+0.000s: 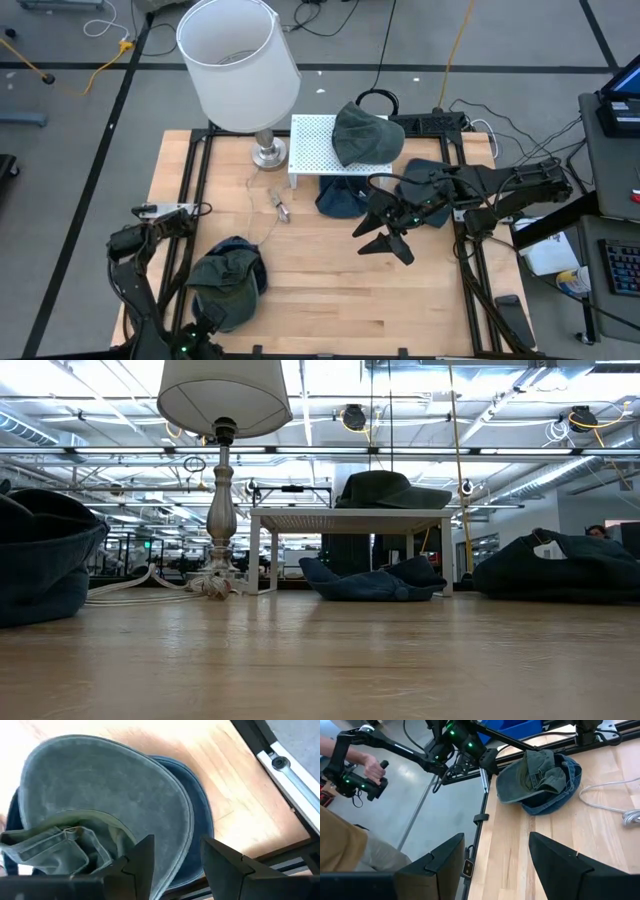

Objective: Pick & Place hat
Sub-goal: Stack the gray cap on the gray caps on the shelf

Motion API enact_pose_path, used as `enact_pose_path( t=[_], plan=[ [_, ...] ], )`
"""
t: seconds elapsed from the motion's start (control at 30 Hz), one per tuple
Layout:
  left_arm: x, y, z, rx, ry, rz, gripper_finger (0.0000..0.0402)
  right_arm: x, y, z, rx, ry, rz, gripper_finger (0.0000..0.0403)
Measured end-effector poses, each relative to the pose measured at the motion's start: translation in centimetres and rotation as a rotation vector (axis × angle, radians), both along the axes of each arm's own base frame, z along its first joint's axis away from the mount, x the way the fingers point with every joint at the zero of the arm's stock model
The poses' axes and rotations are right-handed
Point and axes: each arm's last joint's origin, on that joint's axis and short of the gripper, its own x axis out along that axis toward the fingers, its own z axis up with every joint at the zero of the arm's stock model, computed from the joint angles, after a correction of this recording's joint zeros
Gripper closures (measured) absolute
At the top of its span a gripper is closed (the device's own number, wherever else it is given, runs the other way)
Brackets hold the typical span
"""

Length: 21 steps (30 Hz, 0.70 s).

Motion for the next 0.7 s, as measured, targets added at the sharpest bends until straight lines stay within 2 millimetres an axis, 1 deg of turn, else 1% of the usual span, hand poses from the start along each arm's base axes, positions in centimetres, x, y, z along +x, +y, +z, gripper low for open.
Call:
enact_pose_path(
  t=[0.17,0.3,0.53,0.63,0.7],
  plan=[
    [-0.2,-0.1,-1.1,-0.02,0.025,0.004,0.024,0.0,0.0,0.0,0.001,0.001,-0.003,0.0188],
    [-0.4,0.3,-1.9,0.031,-0.004,-0.012,0.024,0.0,0.0,0.0,0.002,0.001,-0.004,0.0188],
    [-0.8,1.0,-4.6,0.047,0.013,0.003,0.024,0.0,0.0,0.0,0.043,0.023,-0.026,0.0188],
    [-1.0,1.4,-5.1,0.076,-0.002,0.03,0.024,0.0,0.2,0.0,0.051,0.028,-0.024,0.0188],
    [-0.9,1.6,-5.1,0.094,-0.016,0.063,0.0241,-0.1,0.5,0.0,0.042,0.026,-0.03,0.0188]
  ],
)
